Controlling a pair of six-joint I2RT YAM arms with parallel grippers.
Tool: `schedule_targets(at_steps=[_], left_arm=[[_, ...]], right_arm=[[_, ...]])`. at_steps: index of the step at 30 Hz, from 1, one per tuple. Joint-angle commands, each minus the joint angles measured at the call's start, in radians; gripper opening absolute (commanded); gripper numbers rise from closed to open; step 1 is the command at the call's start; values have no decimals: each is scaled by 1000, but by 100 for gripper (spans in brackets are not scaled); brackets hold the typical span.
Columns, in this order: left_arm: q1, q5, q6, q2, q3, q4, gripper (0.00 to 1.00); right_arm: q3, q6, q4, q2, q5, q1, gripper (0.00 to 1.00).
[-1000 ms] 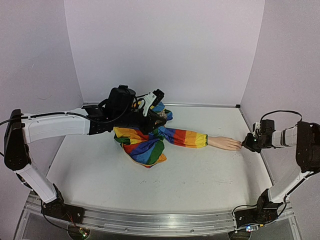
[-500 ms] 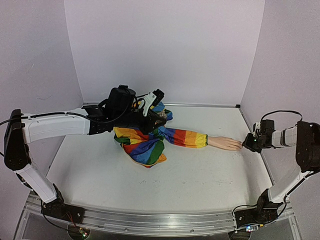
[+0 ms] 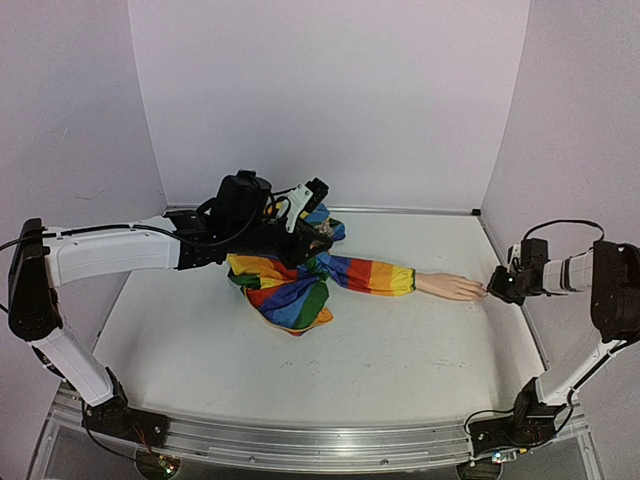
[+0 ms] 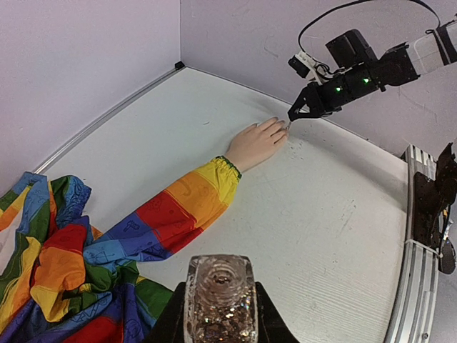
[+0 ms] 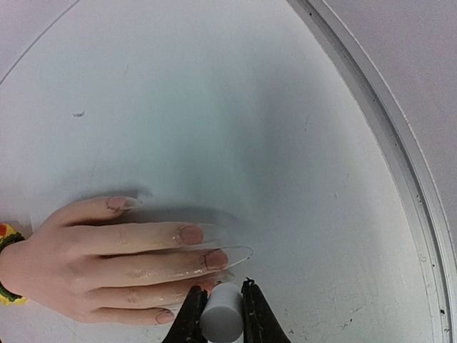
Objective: Paint the nails
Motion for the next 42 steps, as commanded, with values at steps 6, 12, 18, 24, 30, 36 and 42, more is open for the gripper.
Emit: schedule_targets(at_steps=[6,12,18,24,30,36,42], left_arm=[[6,-15,16,-80,8,54,0],[6,-20,28,-159,-48,51,0],[6,63,97,-249,-117,46,0],[5,204,135,-272,-149,44,0],[-3,292,157,-289,-161,27,0],[-8,303,208,-321,-189,-14,0],[-11,269,253,-325,-226,-17,0]], right_arm=[[41,19,-18,-23,55,6,0],[65,33,-104,-167,11,6,0],[52,8,-138,-355,-258,9,0],[31,119,29,-544,-633,146,0],[95,191,47,-621,-692,328,0],[163,213,49,-635,-686,485,0],[254,201,20,-567,-548,690,0]])
